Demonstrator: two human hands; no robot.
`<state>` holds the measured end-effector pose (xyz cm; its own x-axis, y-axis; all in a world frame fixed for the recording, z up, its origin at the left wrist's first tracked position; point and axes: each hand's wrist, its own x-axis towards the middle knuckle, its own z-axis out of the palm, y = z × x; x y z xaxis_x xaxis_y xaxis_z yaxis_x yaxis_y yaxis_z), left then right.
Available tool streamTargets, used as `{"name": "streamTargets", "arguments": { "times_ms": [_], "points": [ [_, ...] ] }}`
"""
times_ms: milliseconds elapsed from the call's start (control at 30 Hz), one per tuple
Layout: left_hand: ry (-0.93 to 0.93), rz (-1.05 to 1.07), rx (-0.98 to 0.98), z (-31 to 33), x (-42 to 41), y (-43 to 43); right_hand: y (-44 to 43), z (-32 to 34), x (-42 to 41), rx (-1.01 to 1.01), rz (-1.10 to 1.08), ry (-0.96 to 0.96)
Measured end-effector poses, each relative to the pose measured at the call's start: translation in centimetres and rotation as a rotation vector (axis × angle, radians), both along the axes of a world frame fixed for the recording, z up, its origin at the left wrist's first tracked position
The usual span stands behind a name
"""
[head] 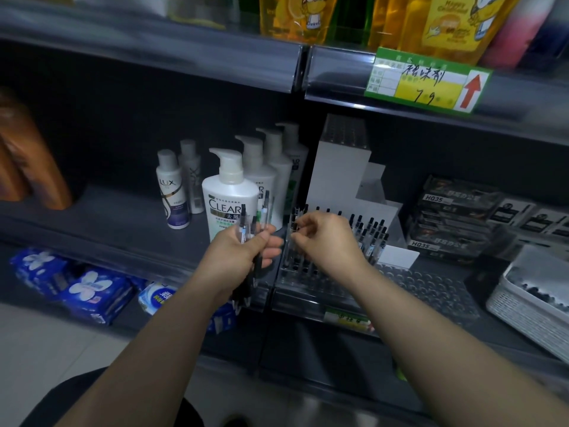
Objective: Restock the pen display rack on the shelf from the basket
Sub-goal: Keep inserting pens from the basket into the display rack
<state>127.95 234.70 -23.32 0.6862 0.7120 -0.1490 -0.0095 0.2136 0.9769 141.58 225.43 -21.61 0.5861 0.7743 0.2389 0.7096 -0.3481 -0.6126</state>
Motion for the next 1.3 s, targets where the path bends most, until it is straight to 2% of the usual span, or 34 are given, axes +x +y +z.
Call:
{"name": "streamTargets", "arguments": {
  "times_ms": [133,367,500,600,733,867,1000,1300],
  "points": [
    [-0.003,-0.093,-0.022,0.0,0.1,-0.4,-0.7,1.2,0.1,0.092,-0.022,0.021],
    [0.002,-0.242,0.026,-0.2,0.4,-1.7,-1.8,3.0,-0.6,0.175,0.116,0.365],
    [0.021,-0.259,0.03,0.0,0.5,-1.7,-2.6,3.1,0.3,0.215,0.064,0.461],
    [0.101,-0.254,0.128,-0.1,0.2,-1.3,-3.3,3.5,1.3,0.317,0.002,0.517],
    [0.098,-0.119,0.172,-0.1,0.1,-0.8,-3.8,3.5,2.5,0.386,-0.09,0.398],
    [0.052,-0.079,0.088,0.1,0.4,-0.5,-3.7,2.5,2.6,0.313,-0.133,0.256],
    [0.05,-0.061,0.041,0.3,0.4,-0.5,-3.2,1.2,2.2,0.24,-0.113,0.169],
    [0.052,-0.061,0.147,-0.2,0.4,-0.5,-2.1,-0.4,1.4,0.091,-0.025,-0.016]
  ]
}}
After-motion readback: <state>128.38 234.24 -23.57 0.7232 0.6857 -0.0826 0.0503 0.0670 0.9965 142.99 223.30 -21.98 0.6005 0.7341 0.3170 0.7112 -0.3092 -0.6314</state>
